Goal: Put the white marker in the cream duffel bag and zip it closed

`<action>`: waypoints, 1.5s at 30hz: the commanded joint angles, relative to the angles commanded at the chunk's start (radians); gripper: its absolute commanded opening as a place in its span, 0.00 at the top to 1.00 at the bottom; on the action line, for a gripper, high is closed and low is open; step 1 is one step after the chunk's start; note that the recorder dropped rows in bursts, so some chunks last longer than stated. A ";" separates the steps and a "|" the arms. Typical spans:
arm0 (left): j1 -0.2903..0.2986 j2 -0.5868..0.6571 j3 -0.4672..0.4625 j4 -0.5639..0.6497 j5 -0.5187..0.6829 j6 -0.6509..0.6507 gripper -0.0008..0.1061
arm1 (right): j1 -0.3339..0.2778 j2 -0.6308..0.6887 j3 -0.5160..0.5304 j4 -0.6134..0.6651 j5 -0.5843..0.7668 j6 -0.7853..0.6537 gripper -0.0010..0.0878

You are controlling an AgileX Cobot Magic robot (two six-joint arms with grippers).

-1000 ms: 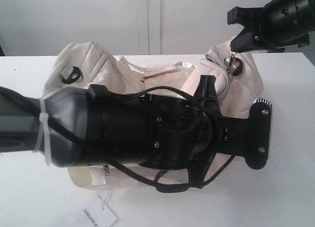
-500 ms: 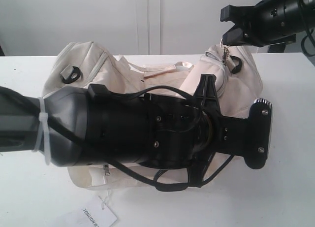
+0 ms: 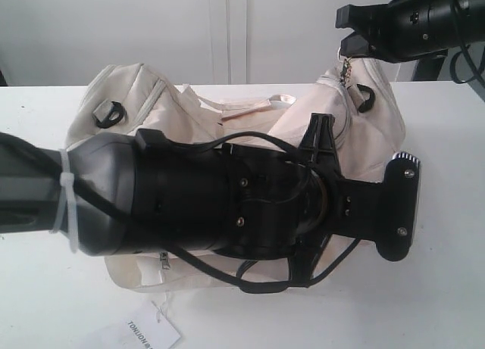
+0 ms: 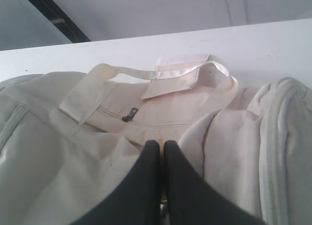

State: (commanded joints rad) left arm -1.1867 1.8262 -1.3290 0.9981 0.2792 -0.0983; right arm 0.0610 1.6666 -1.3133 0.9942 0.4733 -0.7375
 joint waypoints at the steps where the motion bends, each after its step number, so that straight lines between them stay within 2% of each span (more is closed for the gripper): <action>1: 0.000 0.000 0.000 0.000 0.000 0.000 0.99 | 0.000 0.005 0.000 0.000 -0.004 0.000 0.99; 16: 0.000 0.000 0.000 0.000 0.000 0.000 0.99 | 0.001 0.040 -0.002 0.014 -0.048 -0.002 0.99; 24: 0.000 0.000 0.000 0.000 0.000 0.000 0.99 | 0.001 0.040 -0.002 0.108 0.119 -0.074 0.99; 27: 0.000 0.000 0.000 0.000 0.000 0.000 0.99 | 0.004 0.040 -0.002 0.138 0.199 -0.144 0.99; 32: 0.000 0.000 0.000 0.000 0.000 -0.002 0.99 | 0.019 0.040 -0.002 0.133 0.225 -0.176 0.98; 34: 0.000 0.000 0.000 0.000 0.000 -0.002 0.99 | 0.026 0.040 -0.002 0.133 0.239 -0.202 0.94; 41: 0.000 0.000 0.000 -0.004 0.000 -0.002 0.99 | 0.039 0.040 -0.002 0.132 0.245 -0.203 0.63; 45: 0.000 0.000 0.002 -0.007 0.003 -0.002 0.99 | 0.039 0.040 -0.002 0.132 0.241 -0.203 0.59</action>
State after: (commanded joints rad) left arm -1.1867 1.8262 -1.3272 0.9910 0.2818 -0.1005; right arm 0.1001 1.7068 -1.3153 1.1258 0.7139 -0.9405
